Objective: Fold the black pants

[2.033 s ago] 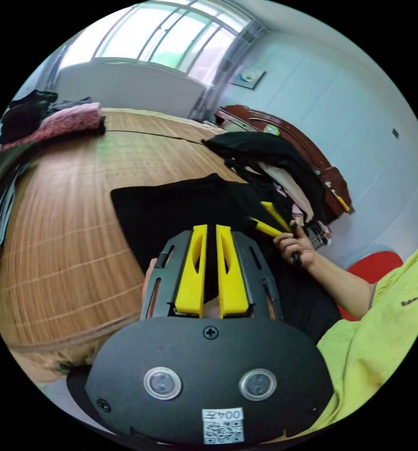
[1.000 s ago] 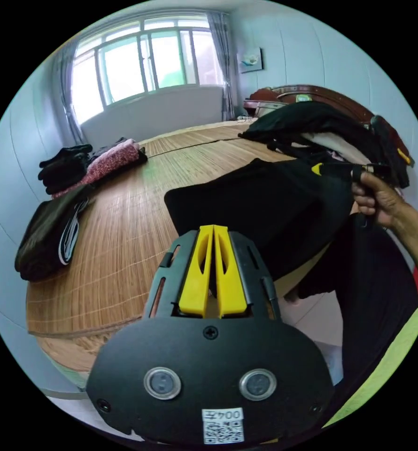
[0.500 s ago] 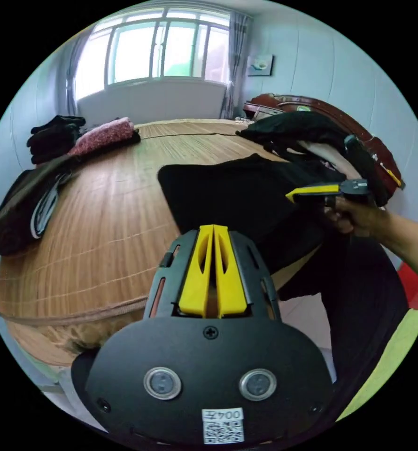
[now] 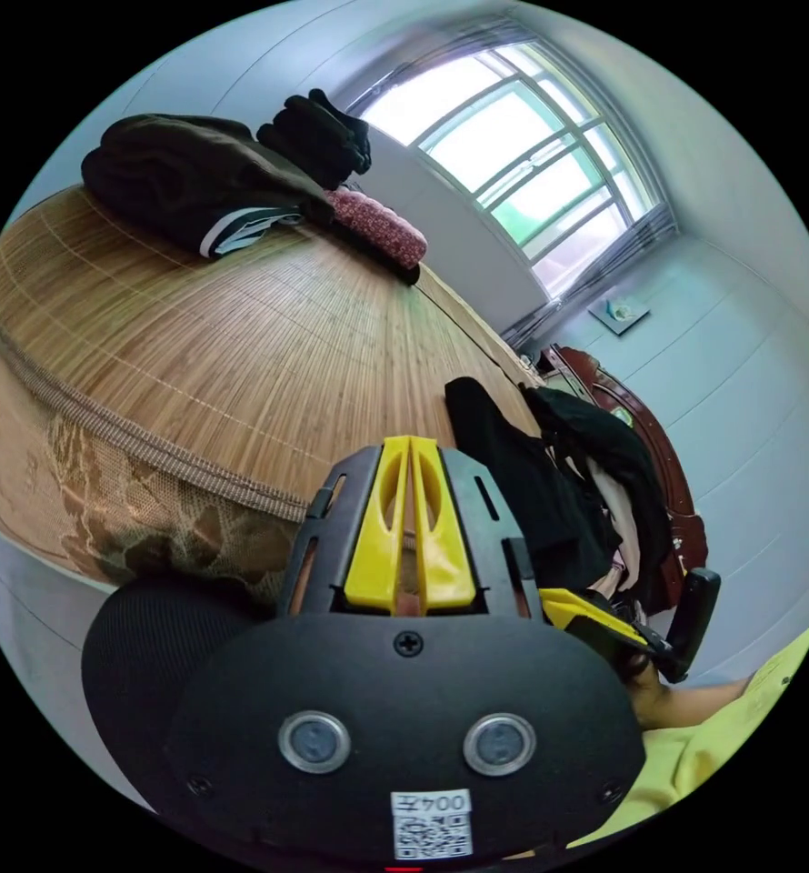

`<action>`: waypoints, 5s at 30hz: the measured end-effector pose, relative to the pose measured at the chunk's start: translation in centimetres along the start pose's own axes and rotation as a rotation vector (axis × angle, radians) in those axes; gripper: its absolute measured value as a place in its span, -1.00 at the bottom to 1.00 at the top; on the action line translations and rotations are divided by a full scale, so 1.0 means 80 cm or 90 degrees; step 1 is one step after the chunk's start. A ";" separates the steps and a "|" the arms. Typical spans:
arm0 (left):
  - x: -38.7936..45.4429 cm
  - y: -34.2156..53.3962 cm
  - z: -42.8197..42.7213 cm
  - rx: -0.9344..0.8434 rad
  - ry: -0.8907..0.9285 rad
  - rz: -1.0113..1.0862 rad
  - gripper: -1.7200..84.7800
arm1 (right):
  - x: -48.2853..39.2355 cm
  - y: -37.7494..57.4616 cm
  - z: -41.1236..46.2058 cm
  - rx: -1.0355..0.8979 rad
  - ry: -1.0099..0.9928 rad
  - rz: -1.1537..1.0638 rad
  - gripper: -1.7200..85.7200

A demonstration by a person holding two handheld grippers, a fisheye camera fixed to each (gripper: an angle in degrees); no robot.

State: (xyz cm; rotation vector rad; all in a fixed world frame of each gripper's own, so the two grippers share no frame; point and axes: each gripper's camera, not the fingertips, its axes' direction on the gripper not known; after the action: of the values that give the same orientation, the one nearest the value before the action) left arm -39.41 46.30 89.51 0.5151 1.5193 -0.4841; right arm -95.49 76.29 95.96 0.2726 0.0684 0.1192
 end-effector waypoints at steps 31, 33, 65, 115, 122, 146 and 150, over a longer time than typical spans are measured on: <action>0.033 -0.019 0.019 -0.001 -0.043 0.081 -0.96 | -0.041 0.026 -0.010 0.034 0.264 -0.237 -0.92; 0.065 -0.034 0.030 -0.001 -0.055 0.137 -0.95 | 0.002 0.024 -0.031 0.058 0.261 -0.179 -0.89; 0.354 0.046 0.208 -0.214 -0.213 0.556 -0.95 | 0.966 0.404 -0.477 0.401 0.084 0.597 -0.61; 0.192 -0.071 0.144 -0.236 0.106 0.112 -0.96 | 0.016 -0.187 -0.027 -0.004 0.451 -0.313 -0.79; 0.195 -0.075 0.110 -0.143 -0.022 0.168 -0.96 | -0.012 -0.152 0.026 0.020 0.422 -0.341 -0.79; 0.221 -0.061 0.095 -0.133 -0.022 0.229 -0.94 | 0.302 0.036 -0.167 0.208 0.251 0.062 -0.88; 0.169 -0.046 0.052 -0.148 -0.032 0.170 -0.91 | 0.404 0.108 -0.218 0.228 0.127 0.226 -0.78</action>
State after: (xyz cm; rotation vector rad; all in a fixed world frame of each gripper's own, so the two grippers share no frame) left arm -38.25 41.18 75.87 0.5098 1.4107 -0.1112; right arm -65.83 93.25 79.92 0.6297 0.2404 0.4901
